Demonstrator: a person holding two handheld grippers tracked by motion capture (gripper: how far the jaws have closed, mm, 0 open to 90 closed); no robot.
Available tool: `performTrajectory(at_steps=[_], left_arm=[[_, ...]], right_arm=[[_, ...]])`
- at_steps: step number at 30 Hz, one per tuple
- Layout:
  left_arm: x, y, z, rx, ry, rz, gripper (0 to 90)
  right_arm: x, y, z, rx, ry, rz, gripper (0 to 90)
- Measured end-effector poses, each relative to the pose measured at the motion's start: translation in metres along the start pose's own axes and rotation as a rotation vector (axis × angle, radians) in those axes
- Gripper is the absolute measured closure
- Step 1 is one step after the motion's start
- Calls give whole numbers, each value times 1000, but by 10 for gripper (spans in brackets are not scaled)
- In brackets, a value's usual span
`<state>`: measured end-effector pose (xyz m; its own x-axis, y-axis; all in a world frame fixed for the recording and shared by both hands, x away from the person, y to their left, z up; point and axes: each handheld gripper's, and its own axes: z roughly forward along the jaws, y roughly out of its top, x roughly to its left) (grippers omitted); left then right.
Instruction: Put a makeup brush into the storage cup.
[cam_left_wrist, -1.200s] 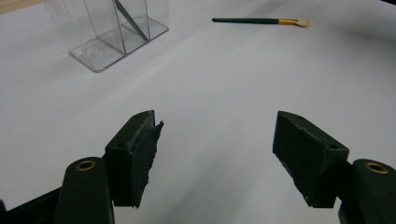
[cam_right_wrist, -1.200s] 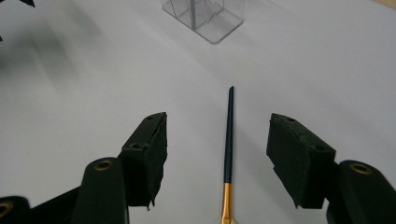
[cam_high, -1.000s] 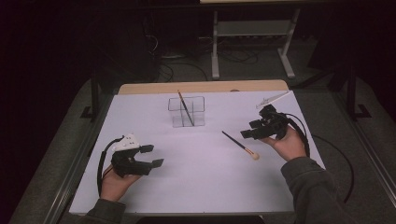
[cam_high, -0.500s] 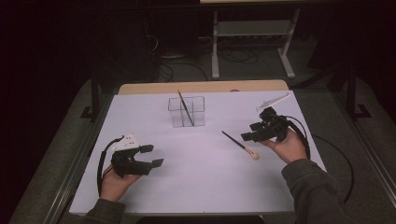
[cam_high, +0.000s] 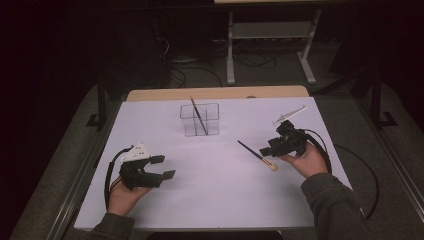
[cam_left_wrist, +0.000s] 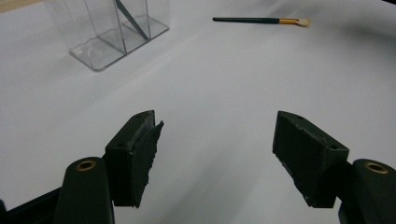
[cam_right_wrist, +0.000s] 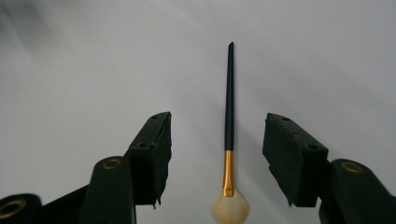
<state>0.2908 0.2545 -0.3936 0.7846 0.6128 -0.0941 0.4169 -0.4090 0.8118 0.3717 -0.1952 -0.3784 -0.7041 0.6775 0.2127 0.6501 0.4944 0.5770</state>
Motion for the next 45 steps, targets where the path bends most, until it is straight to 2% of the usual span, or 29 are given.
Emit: performTrajectory(at_steps=[6,17,45], left_arm=[[0,0,-1,0,-1,-3,298],[1,0,-2,-5,2,-3,298],[1,0,-2,-5,2,-4,297]], right_arm=[[-1,-1,6,26,-9,5,430],[-3,-3,20,77,-18,-16,496],[-4,-6,38,135,-16,-51,618]])
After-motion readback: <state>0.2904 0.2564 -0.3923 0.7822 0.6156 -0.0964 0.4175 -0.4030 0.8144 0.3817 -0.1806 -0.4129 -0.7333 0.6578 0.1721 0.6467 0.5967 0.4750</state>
